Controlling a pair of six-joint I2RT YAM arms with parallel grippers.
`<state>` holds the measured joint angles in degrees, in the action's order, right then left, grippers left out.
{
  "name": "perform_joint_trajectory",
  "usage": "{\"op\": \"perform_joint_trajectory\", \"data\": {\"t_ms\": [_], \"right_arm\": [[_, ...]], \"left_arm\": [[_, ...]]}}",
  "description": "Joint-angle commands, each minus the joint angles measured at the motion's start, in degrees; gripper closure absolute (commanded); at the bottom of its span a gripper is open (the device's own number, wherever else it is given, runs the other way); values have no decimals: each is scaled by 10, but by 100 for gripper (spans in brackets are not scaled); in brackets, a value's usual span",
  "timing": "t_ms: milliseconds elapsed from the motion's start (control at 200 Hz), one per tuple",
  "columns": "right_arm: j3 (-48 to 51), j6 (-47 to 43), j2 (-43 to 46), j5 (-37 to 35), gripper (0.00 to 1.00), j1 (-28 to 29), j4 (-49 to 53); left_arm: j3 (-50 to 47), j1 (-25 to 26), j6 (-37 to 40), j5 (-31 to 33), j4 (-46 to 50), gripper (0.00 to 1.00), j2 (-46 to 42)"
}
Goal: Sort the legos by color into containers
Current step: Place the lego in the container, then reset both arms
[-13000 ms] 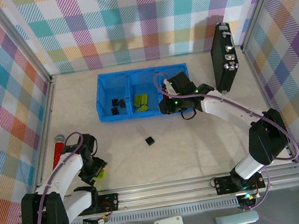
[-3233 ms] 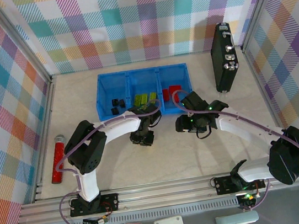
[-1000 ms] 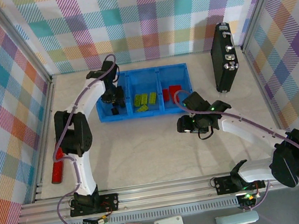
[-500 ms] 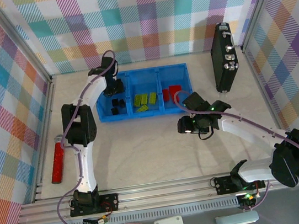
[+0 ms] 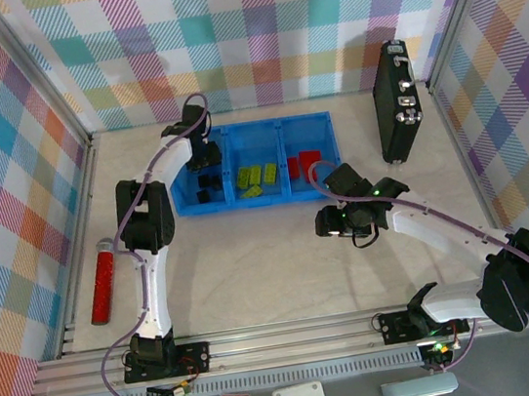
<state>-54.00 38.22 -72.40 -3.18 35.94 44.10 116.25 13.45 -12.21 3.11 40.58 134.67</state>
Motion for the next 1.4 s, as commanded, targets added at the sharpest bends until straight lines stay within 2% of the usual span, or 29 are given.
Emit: {"op": "perform_joint_trajectory", "data": {"t_ms": [0, 185, 350, 570, 765, 895, 1140, 1395], "right_arm": [[-1, 3, 17, -14, 36, -3, 12], [-21, -19, 22, -47, 36, -3, 29], [-32, -43, 29, -72, 33, -21, 34], [-48, -91, 31, -95, 18, -70, 35], [-62, -146, 12, -124, 2, -113, 24], [-83, -174, -22, -138, 1, -144, 18], [-82, -202, -49, -143, 1, -207, -27], [-1, -240, -34, -210, 1, -237, -160]], "left_arm": [[13, -5, 3, 2, -5, 52, -12], [7, -5, 2, -4, 1, 48, -45], [-39, -5, -3, -7, -14, 46, -106], [-116, -5, -4, 17, -27, 33, -206], [-217, -6, 0, 65, -58, 10, -311], [-292, -10, 3, 127, -73, 0, -379], [-453, -53, -5, 201, -111, 0, -491], [-623, -106, -20, 198, -197, 0, -550]]}}
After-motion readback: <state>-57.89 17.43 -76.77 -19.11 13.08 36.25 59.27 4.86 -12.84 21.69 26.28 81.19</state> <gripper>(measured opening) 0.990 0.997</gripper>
